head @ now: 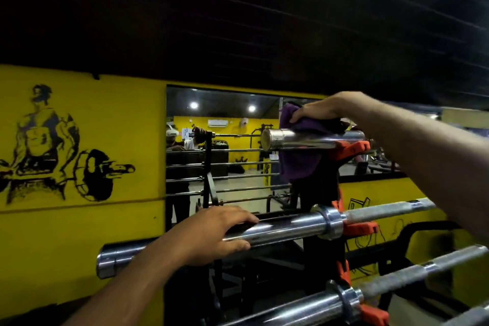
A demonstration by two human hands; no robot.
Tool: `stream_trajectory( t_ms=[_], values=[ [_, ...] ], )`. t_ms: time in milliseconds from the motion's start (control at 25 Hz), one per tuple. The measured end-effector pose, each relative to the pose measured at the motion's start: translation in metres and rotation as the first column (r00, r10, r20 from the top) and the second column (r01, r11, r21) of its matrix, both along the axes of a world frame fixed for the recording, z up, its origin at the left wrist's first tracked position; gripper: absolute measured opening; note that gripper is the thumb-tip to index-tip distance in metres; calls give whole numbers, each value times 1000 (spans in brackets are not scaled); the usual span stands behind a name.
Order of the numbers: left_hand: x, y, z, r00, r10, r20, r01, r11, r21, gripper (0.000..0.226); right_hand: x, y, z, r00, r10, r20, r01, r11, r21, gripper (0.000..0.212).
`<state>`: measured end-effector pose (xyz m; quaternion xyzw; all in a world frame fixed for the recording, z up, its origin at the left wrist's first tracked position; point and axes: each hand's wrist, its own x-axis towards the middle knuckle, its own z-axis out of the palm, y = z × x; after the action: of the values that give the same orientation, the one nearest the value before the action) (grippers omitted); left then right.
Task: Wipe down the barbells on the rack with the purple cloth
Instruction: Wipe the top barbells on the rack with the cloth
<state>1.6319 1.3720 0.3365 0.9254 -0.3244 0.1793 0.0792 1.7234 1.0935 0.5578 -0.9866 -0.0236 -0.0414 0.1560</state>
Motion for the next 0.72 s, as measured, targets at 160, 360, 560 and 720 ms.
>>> stream_trajectory(
  t_ms=[160,360,560,720],
  values=[
    [4,1,-1,1000,1,-23,-1,1000,-1,49,-5,11,-10,994,111,11,-111,994,4,55],
    [14,3,1,999,-35,-28,35,999,0,49,-23,54,-49,824,240,514,-150,966,-212,55],
    [17,6,3,998,-55,-37,55,999,0,50,-44,84,-108,384,372,845,-269,921,-283,51],
    [10,10,4,995,-55,-80,52,998,-34,50,-46,49,-111,290,669,684,-332,741,-584,59]
  ],
)
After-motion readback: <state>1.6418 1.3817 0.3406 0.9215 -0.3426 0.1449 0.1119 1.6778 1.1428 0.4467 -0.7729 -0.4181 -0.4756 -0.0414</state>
